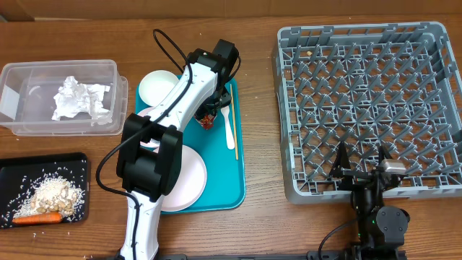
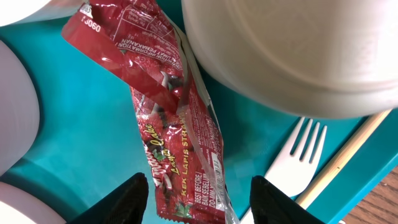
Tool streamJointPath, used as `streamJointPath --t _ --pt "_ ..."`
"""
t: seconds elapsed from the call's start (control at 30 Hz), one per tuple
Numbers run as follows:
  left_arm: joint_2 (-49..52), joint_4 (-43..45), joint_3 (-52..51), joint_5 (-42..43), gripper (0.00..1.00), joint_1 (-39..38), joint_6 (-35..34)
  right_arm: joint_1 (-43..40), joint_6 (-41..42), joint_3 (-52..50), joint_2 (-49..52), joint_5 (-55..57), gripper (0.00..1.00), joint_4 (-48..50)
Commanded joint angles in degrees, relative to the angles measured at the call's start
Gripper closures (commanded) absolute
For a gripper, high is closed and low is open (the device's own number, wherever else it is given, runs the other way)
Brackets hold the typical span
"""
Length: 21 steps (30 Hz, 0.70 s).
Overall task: Sort waste into correct bins and load items into the dishwasher
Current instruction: 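Reach the left gripper to the red wrapper on the teal tray and grasp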
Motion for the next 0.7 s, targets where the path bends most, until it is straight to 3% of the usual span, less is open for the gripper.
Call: streamJointPath --t 0.0,0.3,0.47,0.67 --pt "0.96 -0.17 0.09 -1.33 0.51 -0.37 -0.79 0.37 -0.13 -0.61 -0.46 0.52 0.0 0.17" --pt "0.94 -2.56 0.07 -0.92 0.96 -0.9 -0.76 0.37 -0.13 -0.61 -0.46 0.52 0.0 0.17" --pt "-0.2 -7.17 0.33 0.33 0.96 -0.92 -0.76 0.37 -0.15 -0.61 -0.46 0.52 0.0 0.17" --pt "-13.46 -10.88 0.33 1.57 0.96 -0.92 0.35 0.37 -0.15 -0.61 -0.46 0.52 0.0 0.17"
